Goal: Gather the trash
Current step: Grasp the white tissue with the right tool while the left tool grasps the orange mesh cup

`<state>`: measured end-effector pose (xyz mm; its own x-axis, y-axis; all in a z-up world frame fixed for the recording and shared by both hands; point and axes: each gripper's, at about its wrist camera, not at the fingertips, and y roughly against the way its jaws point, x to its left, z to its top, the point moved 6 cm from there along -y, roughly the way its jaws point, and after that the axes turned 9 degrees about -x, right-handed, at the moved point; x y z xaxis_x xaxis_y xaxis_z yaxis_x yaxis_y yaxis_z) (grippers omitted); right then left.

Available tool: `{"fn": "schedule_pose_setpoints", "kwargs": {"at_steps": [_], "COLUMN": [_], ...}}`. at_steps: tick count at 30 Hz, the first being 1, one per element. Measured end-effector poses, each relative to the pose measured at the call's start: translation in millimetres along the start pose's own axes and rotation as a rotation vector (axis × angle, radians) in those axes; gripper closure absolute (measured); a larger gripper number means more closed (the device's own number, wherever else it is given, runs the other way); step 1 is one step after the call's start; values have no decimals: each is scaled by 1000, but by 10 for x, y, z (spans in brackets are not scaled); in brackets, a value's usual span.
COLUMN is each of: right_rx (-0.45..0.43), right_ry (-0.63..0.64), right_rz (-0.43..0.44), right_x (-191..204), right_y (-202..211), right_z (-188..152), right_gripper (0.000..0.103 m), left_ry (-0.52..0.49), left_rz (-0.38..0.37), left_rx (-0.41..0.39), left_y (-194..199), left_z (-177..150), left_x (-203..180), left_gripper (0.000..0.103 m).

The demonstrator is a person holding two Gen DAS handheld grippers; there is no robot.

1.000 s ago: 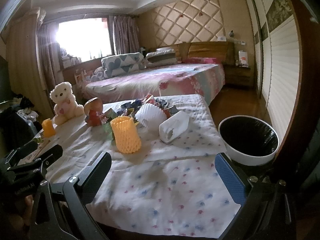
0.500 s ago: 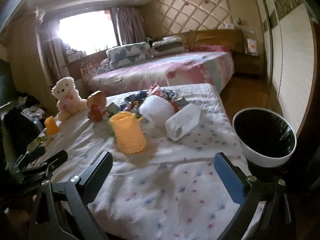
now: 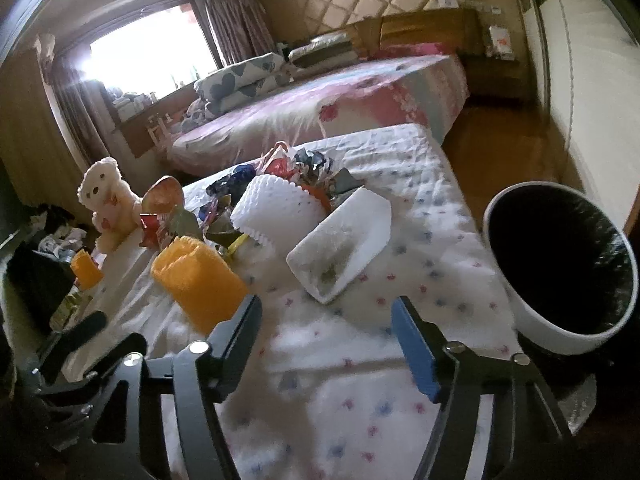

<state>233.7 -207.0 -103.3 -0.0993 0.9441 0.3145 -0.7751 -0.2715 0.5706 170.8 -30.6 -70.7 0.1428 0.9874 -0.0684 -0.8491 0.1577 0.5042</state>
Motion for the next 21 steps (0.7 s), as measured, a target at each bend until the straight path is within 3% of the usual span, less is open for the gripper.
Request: {"fn": "schedule_pose_setpoints", "kwargs": {"at_steps": [4, 10, 11, 12, 13, 14, 17, 18, 21], "right_rx": [25, 68, 75, 83, 92, 106, 95, 93, 85], "right_ry": [-26, -53, -62, -69, -72, -73, -53, -50, -50], "right_rz": [21, 59, 67, 72, 76, 82, 86, 89, 92], "right_x": [-47, -50, -43, -47, -49, -50, -38, -45, -90], "right_y": [-127, -328, -362, -396, -425, -461, -429, -397, -292], "right_z": [51, 81, 83, 80, 71, 54, 46, 40, 42], "right_gripper": [37, 40, 46, 51, 65, 69, 73, 74, 77], "left_ry": [-3, -18, -15, -11, -3, 5, -12, -19, -19], "left_rz": [-33, -44, -45, -50, -63, -80, -92, -97, -131], "left_rx": [12, 47, 53, 58, 69, 80, 74, 72, 77], "left_y": [-132, -368, -402, -434, -478, -506, -542, -534, -503], "left_z": [31, 31, 27, 29, 24, 14, 23, 24, 18], "left_x": [-40, -100, -92, -92, -103, -122, -182, -206, -285], "left_gripper": [21, 39, 46, 60, 68, 80, 90, 101, 102]}}
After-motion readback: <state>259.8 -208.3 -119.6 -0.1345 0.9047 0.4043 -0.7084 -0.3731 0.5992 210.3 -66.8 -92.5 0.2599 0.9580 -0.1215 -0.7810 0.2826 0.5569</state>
